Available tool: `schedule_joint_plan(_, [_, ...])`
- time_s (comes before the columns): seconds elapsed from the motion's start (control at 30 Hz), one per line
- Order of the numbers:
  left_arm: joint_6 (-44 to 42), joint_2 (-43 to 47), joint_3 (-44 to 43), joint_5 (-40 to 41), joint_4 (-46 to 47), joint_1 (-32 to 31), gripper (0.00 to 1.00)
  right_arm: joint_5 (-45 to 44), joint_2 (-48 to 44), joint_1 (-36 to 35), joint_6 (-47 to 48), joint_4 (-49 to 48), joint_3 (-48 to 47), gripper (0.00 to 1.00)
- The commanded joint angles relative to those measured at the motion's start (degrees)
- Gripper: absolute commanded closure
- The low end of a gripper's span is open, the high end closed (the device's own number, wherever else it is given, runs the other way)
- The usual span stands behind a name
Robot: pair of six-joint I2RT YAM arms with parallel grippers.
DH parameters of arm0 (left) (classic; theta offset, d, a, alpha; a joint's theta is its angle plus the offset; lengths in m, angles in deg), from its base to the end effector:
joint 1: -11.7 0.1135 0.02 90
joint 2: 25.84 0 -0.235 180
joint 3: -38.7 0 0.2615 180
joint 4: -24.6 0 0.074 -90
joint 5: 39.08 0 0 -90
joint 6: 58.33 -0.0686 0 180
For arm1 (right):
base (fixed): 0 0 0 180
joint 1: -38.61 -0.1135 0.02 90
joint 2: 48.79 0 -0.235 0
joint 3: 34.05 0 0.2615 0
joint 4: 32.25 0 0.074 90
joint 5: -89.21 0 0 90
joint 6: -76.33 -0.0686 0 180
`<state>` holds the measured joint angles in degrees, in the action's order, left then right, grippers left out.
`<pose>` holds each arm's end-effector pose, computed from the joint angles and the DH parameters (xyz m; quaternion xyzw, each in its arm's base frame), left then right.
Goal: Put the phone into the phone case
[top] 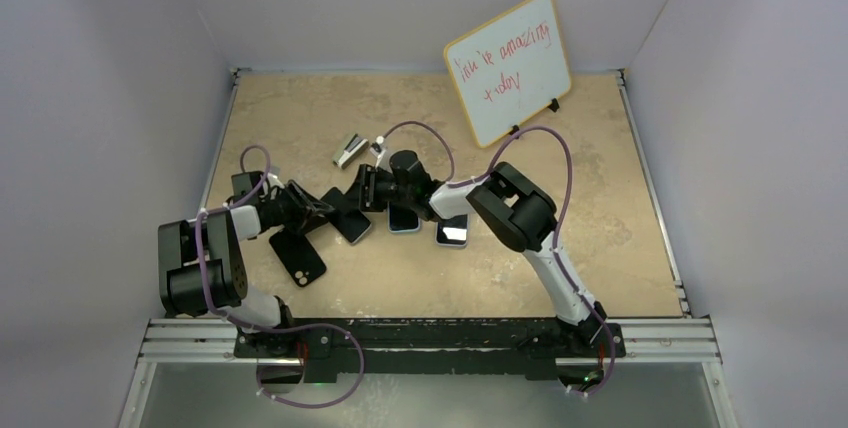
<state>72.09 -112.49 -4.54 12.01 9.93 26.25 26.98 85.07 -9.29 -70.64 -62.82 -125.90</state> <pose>0.2660 0.0245 0.0603 -0.3371 0.8465 -0.3701 0.1810 0.3176 0.3992 0.0812 -0.0920 0.7611 0.6004 0.2275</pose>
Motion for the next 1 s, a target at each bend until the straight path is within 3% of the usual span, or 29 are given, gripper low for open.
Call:
schedule_joint_plan(0.0, [-0.52, -0.09, 2.18, 1.94, -2.06, -0.73, 0.59, 3.98, -4.35, -1.06, 4.75, 5.41, -1.84, 0.48])
schedule_joint_plan(0.3, [-1.18, 3.73, 0.32, 3.36, -5.48, -0.75, 0.6, 2.68, -6.65, -0.84, 4.73, 6.17, -0.01, 0.99])
schedule_joint_plan(0.43, [-2.52, 8.7, -4.09, 10.96, -15.08, -0.75, 0.49, 2.03, -8.93, -0.19, 3.46, 5.67, 1.8, 1.0])
schedule_joint_plan(0.57, [-1.89, 15.34, -9.3, 25.43, -27.77, -0.68, 0.37, 3.72, -12.68, 1.19, -0.21, 2.77, 4.84, 1.0])
schedule_joint_plan(0.77, [6.81, 18.83, -12.64, 50.05, -43.53, -0.59, 0.41, 2.72, -17.54, 2.62, -0.06, 4.29, 6.8, 1.0])
schedule_joint_plan(0.83, [7.76, 16.88, -13.24, 53.21, -45.72, -0.2, 0.44, 2.56, -18.52, 2.96, 0.88, 6.24, 6.61, 1.0])
schedule_joint_plan(0.97, [8.2, 12.05, -11.94, 52.09, -45.55, 0.39, 0.48, 2.19, -20.48, 3.54, 0.57, 6.53, 8.19, 1.0])
